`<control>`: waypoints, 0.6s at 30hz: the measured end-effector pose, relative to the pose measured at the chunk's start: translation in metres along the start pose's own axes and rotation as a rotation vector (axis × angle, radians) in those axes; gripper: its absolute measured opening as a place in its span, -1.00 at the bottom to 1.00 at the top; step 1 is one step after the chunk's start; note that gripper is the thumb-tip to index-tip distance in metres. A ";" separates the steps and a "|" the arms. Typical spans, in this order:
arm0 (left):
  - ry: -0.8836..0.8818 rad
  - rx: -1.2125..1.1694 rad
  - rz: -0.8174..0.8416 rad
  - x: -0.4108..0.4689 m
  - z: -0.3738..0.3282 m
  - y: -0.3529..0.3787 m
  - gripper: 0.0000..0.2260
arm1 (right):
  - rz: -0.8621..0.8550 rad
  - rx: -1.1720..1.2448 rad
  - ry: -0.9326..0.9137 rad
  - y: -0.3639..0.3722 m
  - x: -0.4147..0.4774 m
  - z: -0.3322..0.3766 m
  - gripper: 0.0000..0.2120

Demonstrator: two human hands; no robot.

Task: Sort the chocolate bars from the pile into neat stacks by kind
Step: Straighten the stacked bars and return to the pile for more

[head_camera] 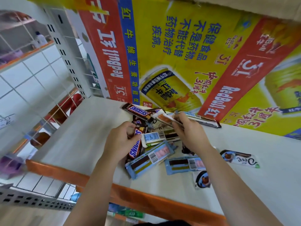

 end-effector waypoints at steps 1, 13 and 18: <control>-0.005 -0.040 0.025 0.001 -0.001 0.002 -0.68 | -0.002 0.014 0.009 -0.002 0.000 0.000 -0.84; 0.110 -0.046 -0.059 0.004 -0.031 -0.015 -0.73 | 0.164 0.057 0.080 -0.003 -0.020 -0.004 -0.86; 0.144 -0.040 -0.047 0.001 -0.037 -0.009 -0.78 | 0.203 0.058 0.157 -0.012 -0.028 -0.008 -0.68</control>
Point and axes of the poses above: each hand's wrist, its own x-axis towards the middle knuckle, its own y-axis out of the palm, z = x × y, the point moved 7 cm from there along x, towards the middle knuckle, and after that the axes turned 6 degrees about -y, right-handed, at the moved point
